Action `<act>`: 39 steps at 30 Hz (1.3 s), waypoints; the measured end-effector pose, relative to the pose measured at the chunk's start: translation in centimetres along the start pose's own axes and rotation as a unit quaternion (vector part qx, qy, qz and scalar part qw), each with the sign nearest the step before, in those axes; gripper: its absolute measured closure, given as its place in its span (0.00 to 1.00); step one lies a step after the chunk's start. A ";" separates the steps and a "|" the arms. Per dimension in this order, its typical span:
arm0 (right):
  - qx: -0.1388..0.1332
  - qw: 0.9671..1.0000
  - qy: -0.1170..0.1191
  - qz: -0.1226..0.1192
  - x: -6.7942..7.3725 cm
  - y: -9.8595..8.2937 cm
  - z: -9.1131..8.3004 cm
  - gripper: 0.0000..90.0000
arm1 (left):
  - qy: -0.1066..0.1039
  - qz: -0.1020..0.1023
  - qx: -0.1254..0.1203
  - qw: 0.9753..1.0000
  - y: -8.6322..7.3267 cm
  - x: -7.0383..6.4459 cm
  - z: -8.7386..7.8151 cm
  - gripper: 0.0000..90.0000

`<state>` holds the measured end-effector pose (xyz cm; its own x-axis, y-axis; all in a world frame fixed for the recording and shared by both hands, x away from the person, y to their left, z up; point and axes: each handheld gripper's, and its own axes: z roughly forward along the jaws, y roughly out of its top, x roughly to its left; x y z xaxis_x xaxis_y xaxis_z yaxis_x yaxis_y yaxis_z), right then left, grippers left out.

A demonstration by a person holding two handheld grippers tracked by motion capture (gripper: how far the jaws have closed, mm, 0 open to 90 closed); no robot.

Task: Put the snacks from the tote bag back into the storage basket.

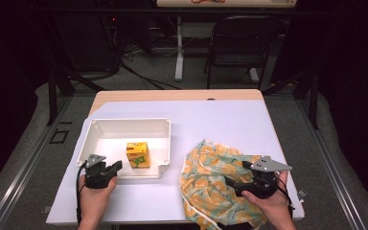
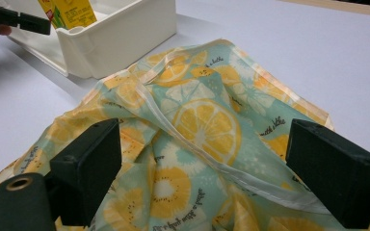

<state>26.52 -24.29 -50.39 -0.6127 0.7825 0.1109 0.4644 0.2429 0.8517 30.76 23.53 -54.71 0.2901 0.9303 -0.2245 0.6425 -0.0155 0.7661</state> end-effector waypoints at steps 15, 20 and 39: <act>0.005 1.000 0.001 -0.002 0.0 -0.1 0.1 0.13 | -0.007 -0.010 0.013 1.000 1.5 -0.9 1.9 1.00; 0.004 1.000 0.002 -0.004 0.1 -0.1 0.1 0.13 | -0.003 -0.016 0.012 1.000 1.8 -0.9 2.2 1.00; 0.008 1.000 0.000 -0.006 0.1 -0.1 0.2 0.14 | -0.008 -0.008 0.018 1.000 2.3 -2.2 3.3 1.00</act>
<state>26.49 -24.10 -50.56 -0.6177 0.7799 0.1010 0.4670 0.2604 0.8450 33.95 20.25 -54.51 0.2916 0.9243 -0.2462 0.6717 -0.0146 0.7407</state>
